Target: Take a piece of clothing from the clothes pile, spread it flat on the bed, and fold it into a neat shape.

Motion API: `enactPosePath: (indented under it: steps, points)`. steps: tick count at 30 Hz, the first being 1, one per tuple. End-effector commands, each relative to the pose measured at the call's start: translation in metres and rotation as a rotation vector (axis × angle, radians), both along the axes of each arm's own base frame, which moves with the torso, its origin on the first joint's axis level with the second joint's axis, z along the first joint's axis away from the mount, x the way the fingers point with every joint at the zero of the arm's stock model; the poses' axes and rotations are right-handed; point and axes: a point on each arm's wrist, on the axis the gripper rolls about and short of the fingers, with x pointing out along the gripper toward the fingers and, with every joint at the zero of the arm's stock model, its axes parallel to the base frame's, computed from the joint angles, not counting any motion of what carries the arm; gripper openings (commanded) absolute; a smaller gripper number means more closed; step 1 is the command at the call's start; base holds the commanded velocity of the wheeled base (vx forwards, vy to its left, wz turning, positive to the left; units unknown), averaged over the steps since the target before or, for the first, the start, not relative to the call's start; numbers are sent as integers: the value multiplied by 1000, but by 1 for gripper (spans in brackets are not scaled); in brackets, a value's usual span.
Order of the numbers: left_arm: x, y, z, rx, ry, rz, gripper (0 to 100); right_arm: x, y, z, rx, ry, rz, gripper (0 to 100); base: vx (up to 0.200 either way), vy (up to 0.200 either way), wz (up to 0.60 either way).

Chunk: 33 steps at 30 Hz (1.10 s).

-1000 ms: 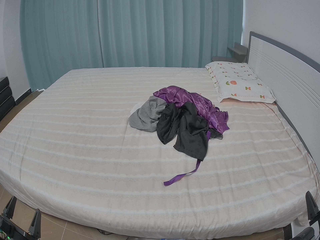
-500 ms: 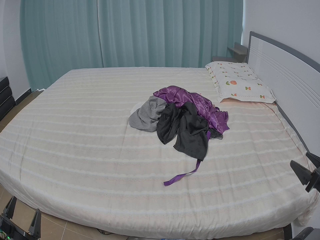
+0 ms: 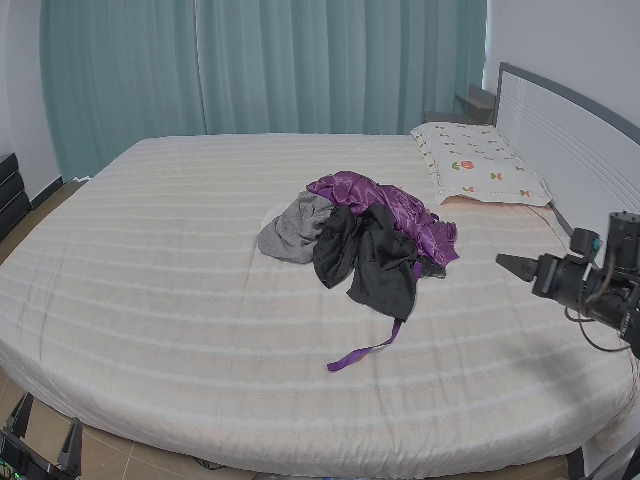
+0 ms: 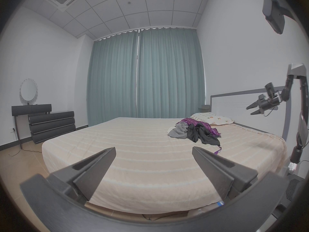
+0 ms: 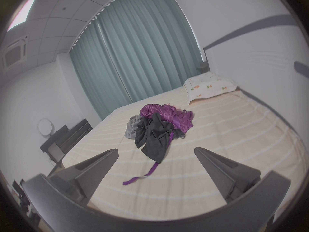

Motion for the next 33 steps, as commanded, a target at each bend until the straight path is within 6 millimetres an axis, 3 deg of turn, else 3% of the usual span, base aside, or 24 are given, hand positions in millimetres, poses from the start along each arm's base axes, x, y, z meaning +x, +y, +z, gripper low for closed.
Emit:
enactPosePath:
  steps: [1,10,11,18,33]
  points:
    - [0,0,-5,0,0,0,100,130,62,-91,141,174,27,100,0,0,0]
    - [0,0,-5,0,0,0,100,165,90,-133,153,264,15,100,0,0,0]
    - [0,0,-5,0,0,0,100,172,100,-140,185,287,-3,100,0,0,0]
    - [0,0,-5,0,0,0,100,194,110,-166,198,332,-32,100,0,0,0]
    - [0,0,-5,0,0,0,100,207,112,-185,187,367,-52,100,0,0,0]
